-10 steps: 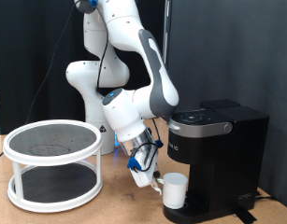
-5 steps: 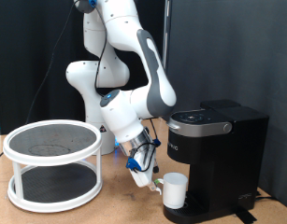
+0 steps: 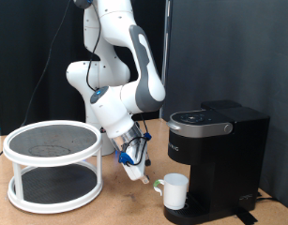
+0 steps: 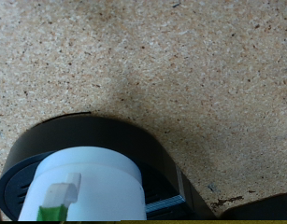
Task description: Make a cup of coffee with the keurig machine
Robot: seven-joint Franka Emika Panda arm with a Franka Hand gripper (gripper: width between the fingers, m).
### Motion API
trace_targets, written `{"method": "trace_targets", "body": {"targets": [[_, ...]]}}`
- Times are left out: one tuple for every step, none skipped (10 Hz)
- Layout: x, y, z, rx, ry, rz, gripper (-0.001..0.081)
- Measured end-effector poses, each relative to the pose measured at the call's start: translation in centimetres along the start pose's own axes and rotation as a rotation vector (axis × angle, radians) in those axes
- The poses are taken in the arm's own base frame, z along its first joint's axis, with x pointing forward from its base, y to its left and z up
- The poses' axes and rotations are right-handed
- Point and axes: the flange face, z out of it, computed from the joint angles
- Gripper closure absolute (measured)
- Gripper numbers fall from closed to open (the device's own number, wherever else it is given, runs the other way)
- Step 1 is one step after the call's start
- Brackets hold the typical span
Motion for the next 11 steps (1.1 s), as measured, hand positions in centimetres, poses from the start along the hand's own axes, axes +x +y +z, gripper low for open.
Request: {"method": "trace_targets", "body": {"targets": [[0.0,0.1,0.0,0.003,-0.004,0.003,0.0072],[-0.1,0.3,0.0,0.006,-0.008,0.005,0.0072],[-0.2,0.5,0.1,0.011,-0.012,0.006,0.0072],[-0.4,0.8,0.2,0.011,-0.015,0.006,0.0072],[-0.6,1.1,0.3,0.009,-0.016,0.004,0.0072],[-0.7,1.4,0.5,0.005,-0.016,0.003,0.0072],[-0.9,1.8,0.6,0.002,-0.014,0.003,0.0072],[-1.1,2.2,0.8,-0.002,-0.013,0.002,0.0072],[-1.3,2.6,1.0,-0.006,-0.012,0.001,0.0072],[-1.4,2.9,1.2,-0.007,-0.012,0.001,0.0072],[-1.4,3.2,1.3,-0.006,-0.011,0.003,0.0072]]}}
